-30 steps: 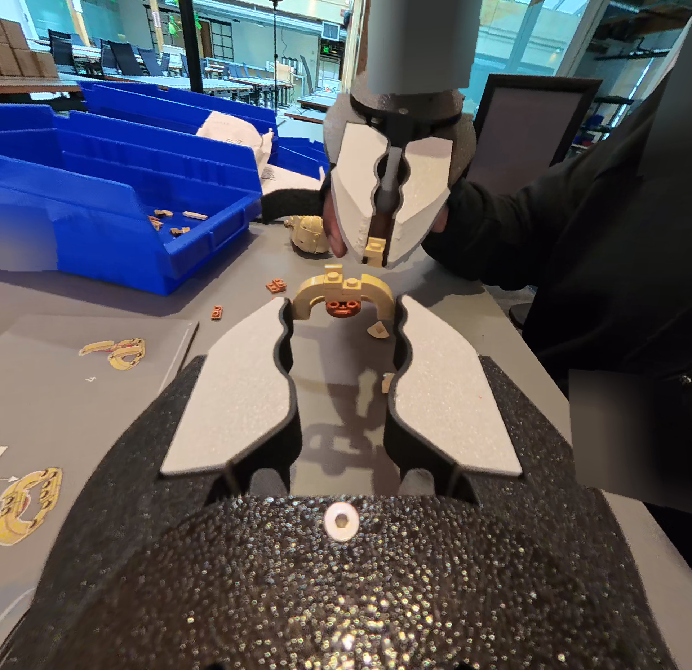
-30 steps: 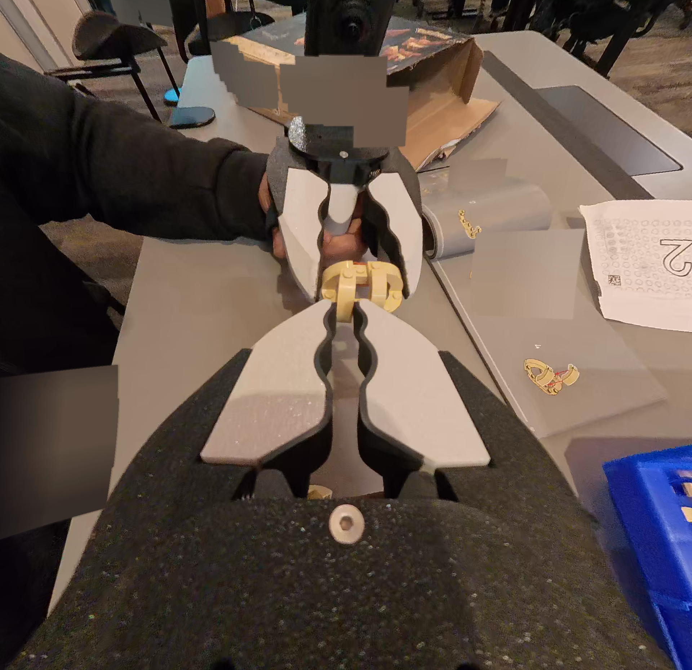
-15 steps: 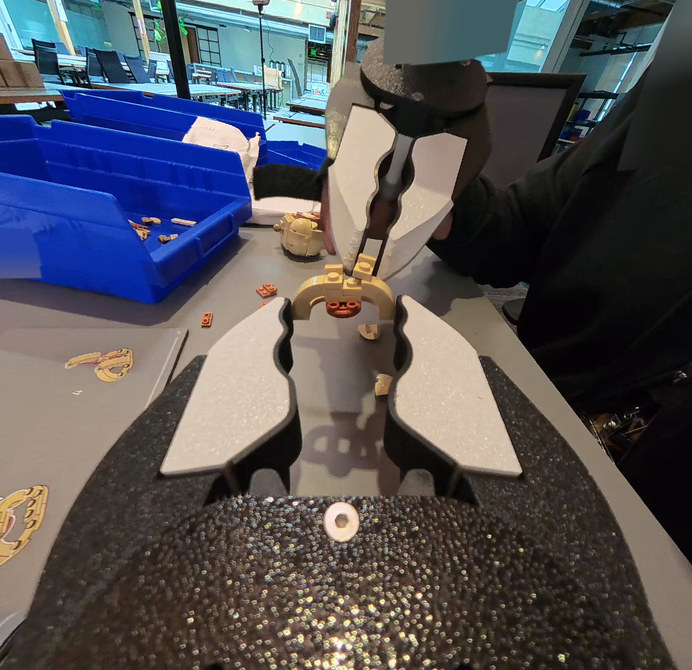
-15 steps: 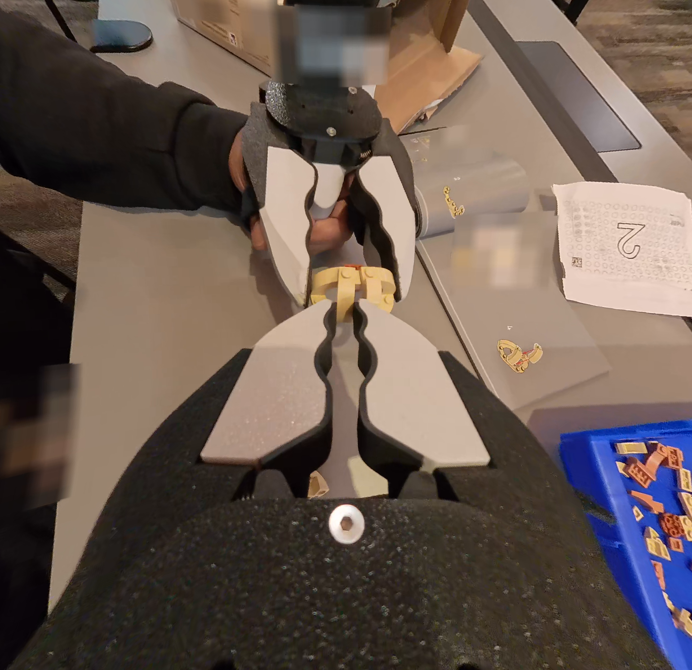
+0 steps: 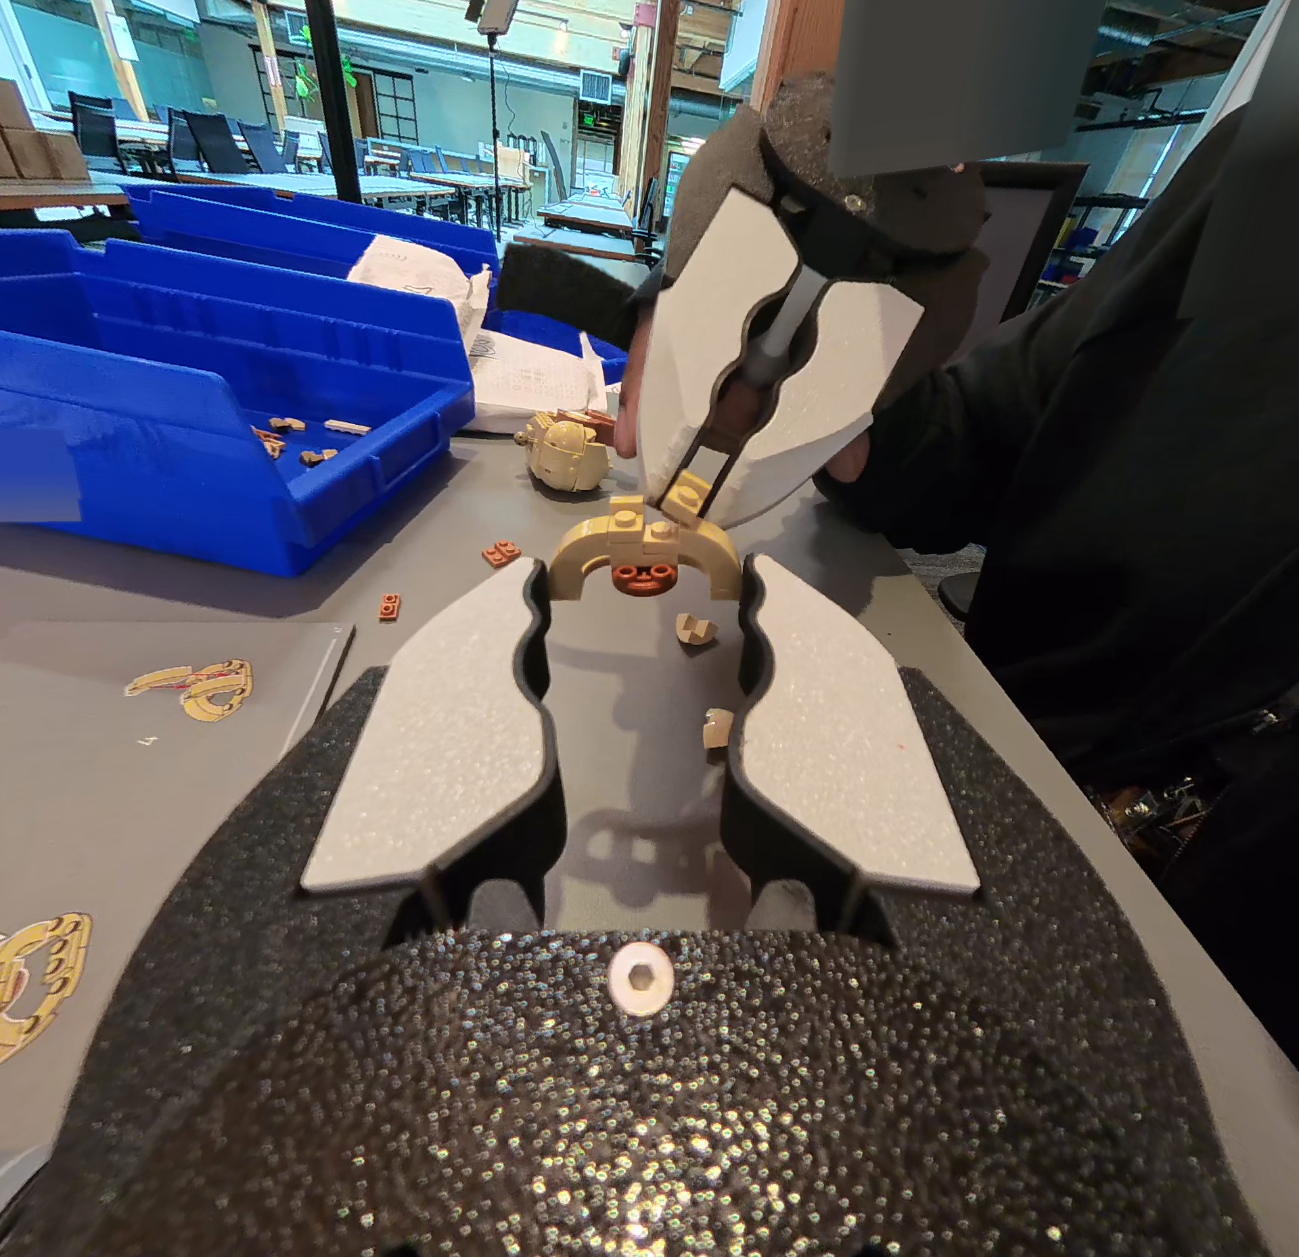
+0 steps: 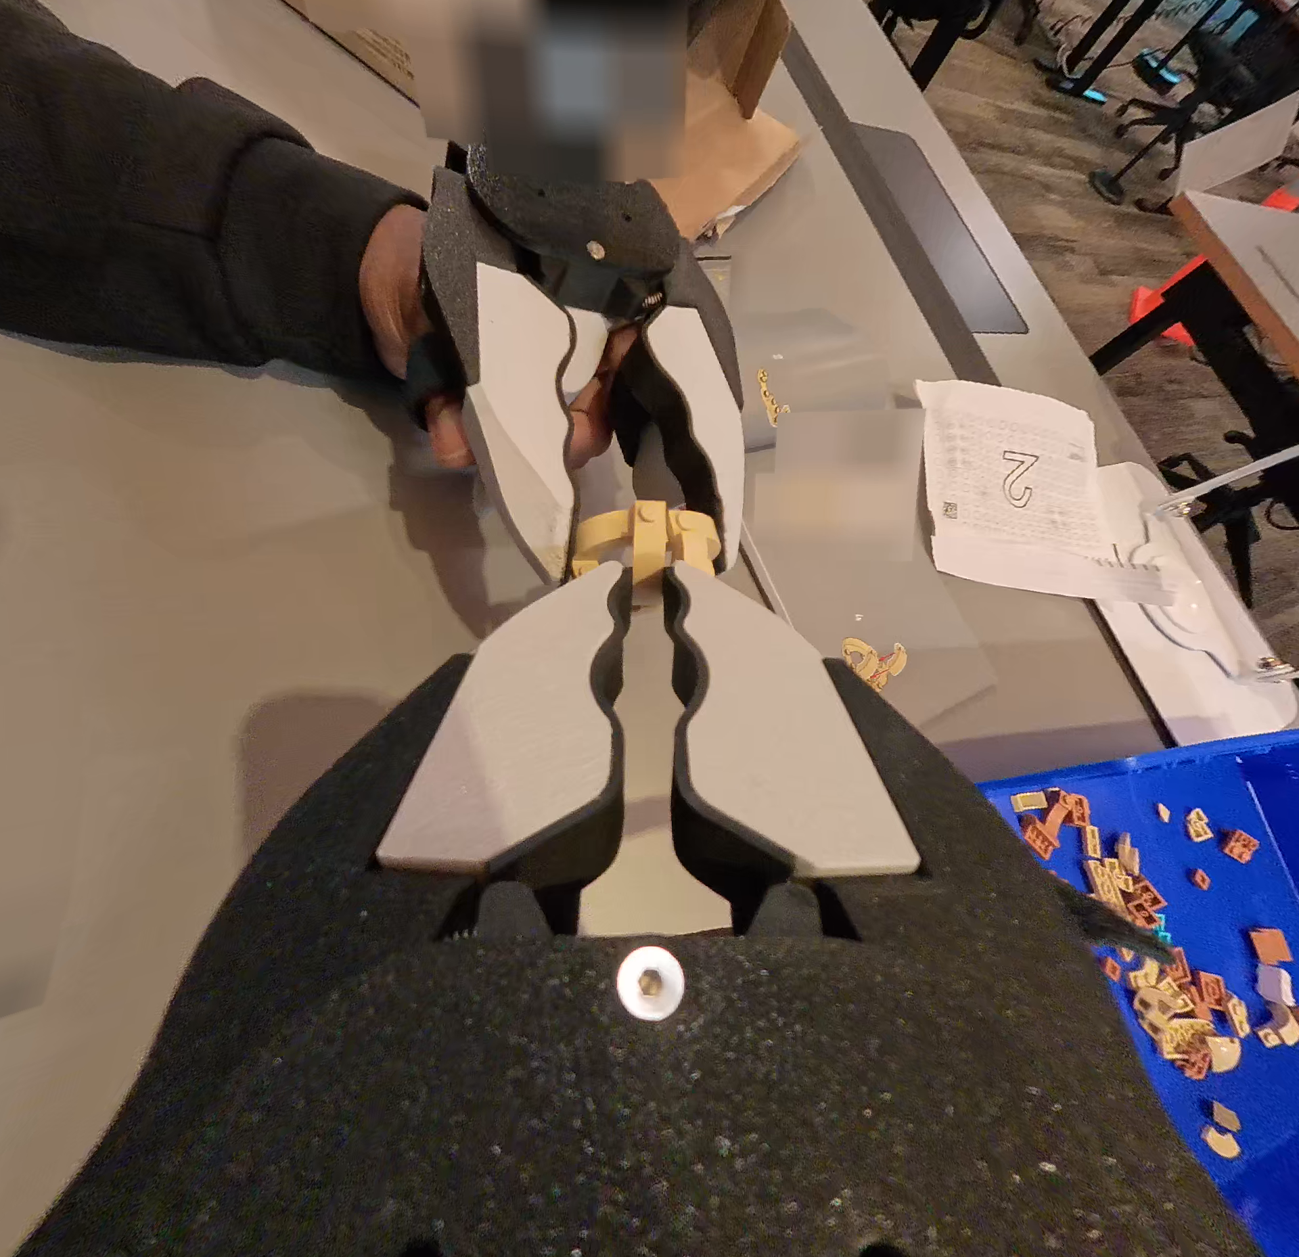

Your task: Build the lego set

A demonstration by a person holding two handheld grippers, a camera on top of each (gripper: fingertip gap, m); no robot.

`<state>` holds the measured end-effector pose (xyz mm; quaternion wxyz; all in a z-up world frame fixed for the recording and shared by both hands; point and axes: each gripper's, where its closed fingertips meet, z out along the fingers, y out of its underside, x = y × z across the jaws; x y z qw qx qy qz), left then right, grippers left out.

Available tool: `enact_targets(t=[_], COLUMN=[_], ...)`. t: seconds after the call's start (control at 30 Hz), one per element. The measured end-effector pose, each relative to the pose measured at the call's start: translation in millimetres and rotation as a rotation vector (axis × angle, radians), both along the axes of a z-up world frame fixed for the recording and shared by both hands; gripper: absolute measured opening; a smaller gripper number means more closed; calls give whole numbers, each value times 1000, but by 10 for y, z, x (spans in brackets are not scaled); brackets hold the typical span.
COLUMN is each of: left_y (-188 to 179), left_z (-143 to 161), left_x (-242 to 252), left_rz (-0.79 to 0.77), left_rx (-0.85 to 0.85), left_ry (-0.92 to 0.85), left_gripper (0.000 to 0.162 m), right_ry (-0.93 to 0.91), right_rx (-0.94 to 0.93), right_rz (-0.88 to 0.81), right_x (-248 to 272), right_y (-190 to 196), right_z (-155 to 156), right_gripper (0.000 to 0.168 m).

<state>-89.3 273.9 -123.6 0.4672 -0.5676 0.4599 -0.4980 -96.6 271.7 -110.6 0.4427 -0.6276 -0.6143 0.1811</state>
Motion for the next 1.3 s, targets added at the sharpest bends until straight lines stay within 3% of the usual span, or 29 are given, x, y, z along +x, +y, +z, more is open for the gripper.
enact_targets(t=[0.73, 0.87, 1.07, 1.17, 1.3], left_y=[-2, 2, 27, 6, -29], left_z=[16, 23, 56, 42, 23], left_x=[-13, -34, -86, -75, -51], left_rz=[-4, -8, -15, -29, -52], left_rx=[-9, -12, -49, -59, -83], left_ry=[-13, -17, -48, -38, -25], left_gripper=[51, 51, 51, 51, 51], right_ry=[-5, -6, 10, 82, 118], right_rx=[93, 158, 487, 493, 537], right_rz=[-44, 15, 200, 237, 318], right_x=[11, 47, 124, 105, 20], right_y=[65, 49, 100, 109, -15], right_z=[7, 51, 18, 3, 8], right_gripper=[17, 22, 41, 54, 58])
